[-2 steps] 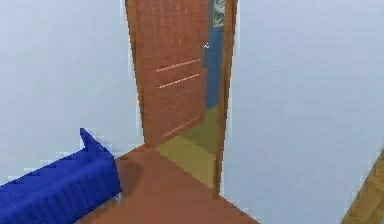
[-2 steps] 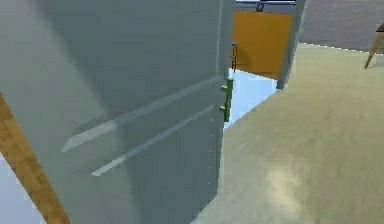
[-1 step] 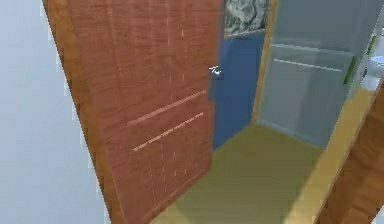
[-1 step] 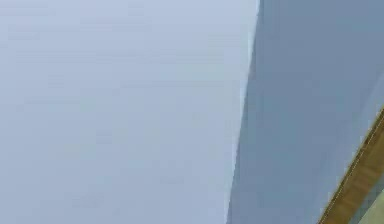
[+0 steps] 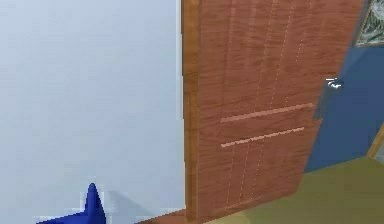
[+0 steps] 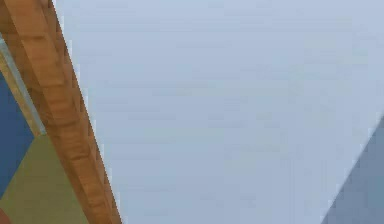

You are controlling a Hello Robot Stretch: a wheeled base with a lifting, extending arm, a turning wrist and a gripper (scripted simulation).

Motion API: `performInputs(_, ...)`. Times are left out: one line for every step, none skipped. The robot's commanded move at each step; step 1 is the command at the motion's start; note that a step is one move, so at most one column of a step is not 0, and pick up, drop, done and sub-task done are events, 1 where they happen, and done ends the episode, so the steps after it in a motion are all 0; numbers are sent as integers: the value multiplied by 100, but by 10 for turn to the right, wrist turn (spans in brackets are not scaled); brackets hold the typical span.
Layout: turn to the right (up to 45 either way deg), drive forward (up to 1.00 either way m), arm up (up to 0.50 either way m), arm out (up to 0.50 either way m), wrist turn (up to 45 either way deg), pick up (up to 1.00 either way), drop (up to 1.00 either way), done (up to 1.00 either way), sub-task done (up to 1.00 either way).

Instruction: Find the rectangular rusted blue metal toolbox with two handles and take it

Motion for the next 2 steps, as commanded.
performInputs(0,5,0,0,0,0,0,0,0)
performInputs(60,0,0,0,0,0,0,0,0)
